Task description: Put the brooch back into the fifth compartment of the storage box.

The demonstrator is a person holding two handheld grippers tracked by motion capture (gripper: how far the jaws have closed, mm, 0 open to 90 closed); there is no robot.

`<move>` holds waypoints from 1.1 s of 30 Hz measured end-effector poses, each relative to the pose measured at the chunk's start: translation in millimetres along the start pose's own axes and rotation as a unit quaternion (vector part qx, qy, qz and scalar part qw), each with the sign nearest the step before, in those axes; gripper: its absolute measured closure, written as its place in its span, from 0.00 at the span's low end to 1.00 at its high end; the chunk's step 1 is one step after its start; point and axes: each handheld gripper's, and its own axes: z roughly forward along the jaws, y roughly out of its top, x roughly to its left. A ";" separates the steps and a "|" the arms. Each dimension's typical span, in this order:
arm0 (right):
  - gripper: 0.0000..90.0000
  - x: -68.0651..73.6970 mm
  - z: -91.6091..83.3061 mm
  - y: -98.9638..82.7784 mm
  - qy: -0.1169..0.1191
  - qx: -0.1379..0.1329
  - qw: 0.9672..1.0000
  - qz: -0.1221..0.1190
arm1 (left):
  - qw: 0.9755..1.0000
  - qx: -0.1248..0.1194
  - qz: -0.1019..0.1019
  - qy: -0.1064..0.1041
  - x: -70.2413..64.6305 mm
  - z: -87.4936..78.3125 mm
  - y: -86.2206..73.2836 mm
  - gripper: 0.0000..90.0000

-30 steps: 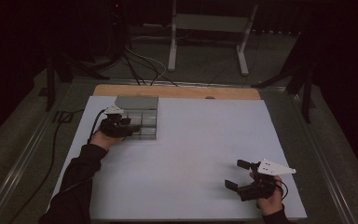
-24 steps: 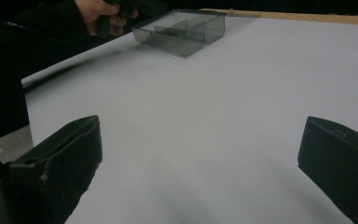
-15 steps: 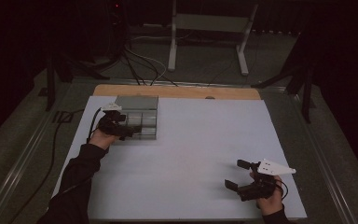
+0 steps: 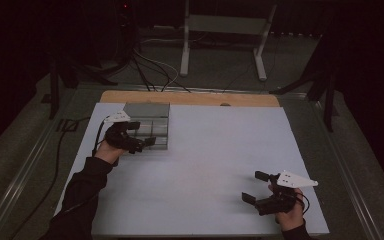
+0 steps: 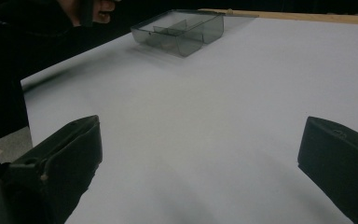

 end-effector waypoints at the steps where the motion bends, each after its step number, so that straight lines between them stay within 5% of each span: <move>1: 0.00 0.0 0.0 0.0 0.000 0.000 1.000 0.001 | 1.000 -0.001 -0.001 -0.002 -2.1 -2.2 -1.2 0.02; 12: 0.00 1.2 -0.6 0.4 0.001 -0.001 1.000 0.001 | 1.000 -0.013 0.012 -0.005 -16.1 -16.2 -25.6 0.02; 33: 0.00 1.1 0.2 0.1 0.002 0.000 1.000 0.004 | 0.998 0.026 0.048 -0.012 -45.8 -34.7 -95.3 0.02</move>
